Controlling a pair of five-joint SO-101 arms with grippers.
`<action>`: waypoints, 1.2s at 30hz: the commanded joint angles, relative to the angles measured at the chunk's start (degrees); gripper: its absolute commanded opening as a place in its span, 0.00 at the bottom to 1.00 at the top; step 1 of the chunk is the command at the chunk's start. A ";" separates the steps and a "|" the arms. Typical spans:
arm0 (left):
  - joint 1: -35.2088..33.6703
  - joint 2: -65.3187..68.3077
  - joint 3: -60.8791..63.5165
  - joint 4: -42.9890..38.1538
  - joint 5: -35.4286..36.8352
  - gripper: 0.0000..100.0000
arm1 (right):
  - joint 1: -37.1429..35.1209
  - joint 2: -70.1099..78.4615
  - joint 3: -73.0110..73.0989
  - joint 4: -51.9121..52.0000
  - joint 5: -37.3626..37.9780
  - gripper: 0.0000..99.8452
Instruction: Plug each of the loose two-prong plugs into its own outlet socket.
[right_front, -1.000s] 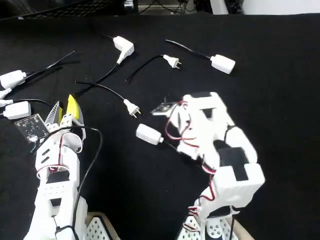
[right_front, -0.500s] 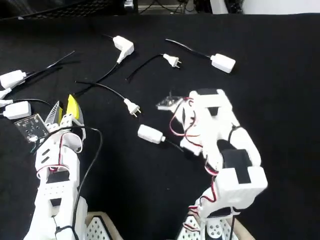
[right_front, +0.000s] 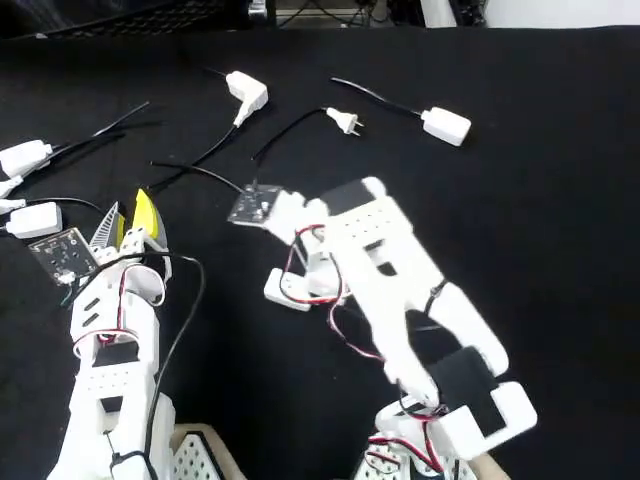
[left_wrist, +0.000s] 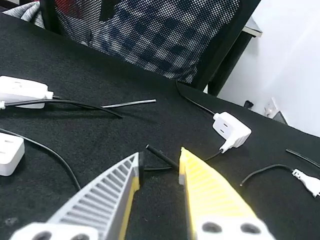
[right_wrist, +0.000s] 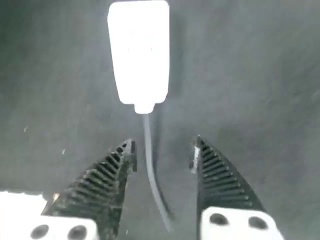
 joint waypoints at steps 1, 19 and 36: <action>-0.04 -0.09 1.10 0.18 0.09 0.15 | -2.81 0.22 -2.33 -2.55 -1.85 0.18; 0.04 -0.35 1.10 0.18 0.09 0.15 | -4.92 24.40 -14.20 -4.92 -6.24 0.18; -0.13 -0.53 1.10 -0.09 0.09 0.15 | -14.86 24.75 -12.53 -2.81 -13.89 0.18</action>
